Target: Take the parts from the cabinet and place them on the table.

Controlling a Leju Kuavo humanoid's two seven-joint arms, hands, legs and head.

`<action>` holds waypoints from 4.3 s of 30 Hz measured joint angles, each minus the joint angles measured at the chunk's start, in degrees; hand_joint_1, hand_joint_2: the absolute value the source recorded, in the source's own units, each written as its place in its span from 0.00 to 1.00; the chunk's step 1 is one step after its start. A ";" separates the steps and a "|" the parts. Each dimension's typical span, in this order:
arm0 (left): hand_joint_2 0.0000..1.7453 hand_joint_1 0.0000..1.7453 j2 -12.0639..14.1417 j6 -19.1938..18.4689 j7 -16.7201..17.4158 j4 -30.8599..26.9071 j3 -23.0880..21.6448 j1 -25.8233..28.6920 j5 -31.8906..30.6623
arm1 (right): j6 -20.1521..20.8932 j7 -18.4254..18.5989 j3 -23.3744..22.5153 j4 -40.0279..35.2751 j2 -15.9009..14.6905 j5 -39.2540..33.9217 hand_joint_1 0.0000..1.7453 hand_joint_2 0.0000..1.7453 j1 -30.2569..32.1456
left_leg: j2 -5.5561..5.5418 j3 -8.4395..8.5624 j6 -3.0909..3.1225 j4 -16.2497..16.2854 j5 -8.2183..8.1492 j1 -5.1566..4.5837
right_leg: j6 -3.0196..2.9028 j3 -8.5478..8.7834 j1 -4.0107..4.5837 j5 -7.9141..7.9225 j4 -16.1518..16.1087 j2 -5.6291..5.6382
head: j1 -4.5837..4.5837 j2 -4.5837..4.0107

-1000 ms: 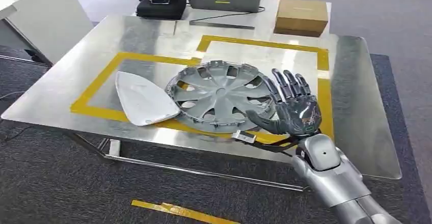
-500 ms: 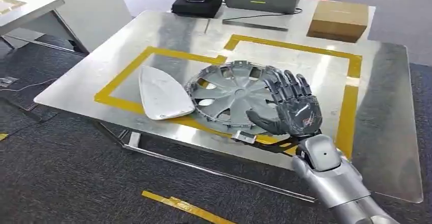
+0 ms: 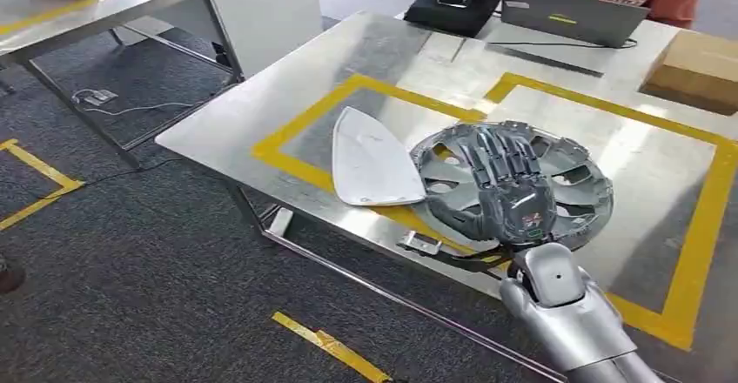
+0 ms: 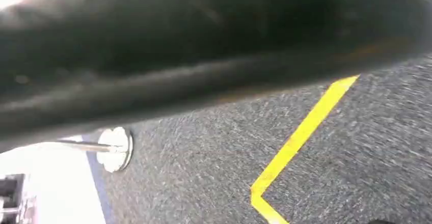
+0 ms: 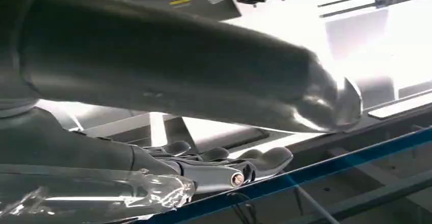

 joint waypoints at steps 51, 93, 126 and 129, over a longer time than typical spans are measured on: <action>0.00 0.00 0.35 0.20 0.59 0.02 -1.22 -0.13 -0.92 | 0.00 -1.07 -1.77 -2.71 -1.03 -1.01 0.00 0.00 3.56 | 6.66 -0.18 -1.62 0.18 -0.21 -0.55 | -1.13 7.29 0.90 1.85 -10.67 -5.86 | -0.24 0.02; 0.00 0.00 0.66 1.60 -1.38 0.02 -1.18 0.15 -0.85 | 0.00 -4.63 -1.31 2.23 0.87 -2.91 0.00 0.00 0.62 | 5.15 0.72 -1.04 -0.49 -0.03 -0.69 | -2.23 8.03 0.65 2.34 -11.53 -3.64 | 0.50 0.00; 0.00 0.00 0.63 0.90 -0.98 0.02 -1.20 0.15 -0.13 | 0.00 -3.13 -0.92 5.44 0.83 -3.50 0.00 0.00 0.03 | 5.17 0.74 -1.07 -0.44 0.14 -0.47 | -0.88 8.04 0.76 2.37 -11.60 -3.63 | 0.48 0.02; 0.00 0.00 0.63 0.90 -0.98 0.02 -1.20 0.15 -0.15 | 0.00 -3.02 -0.85 5.60 0.83 -3.34 0.00 0.00 -0.06 | 5.17 0.74 -1.07 -0.44 0.14 -0.47 | -0.88 8.04 0.76 2.37 -11.60 -3.63 | 0.48 0.02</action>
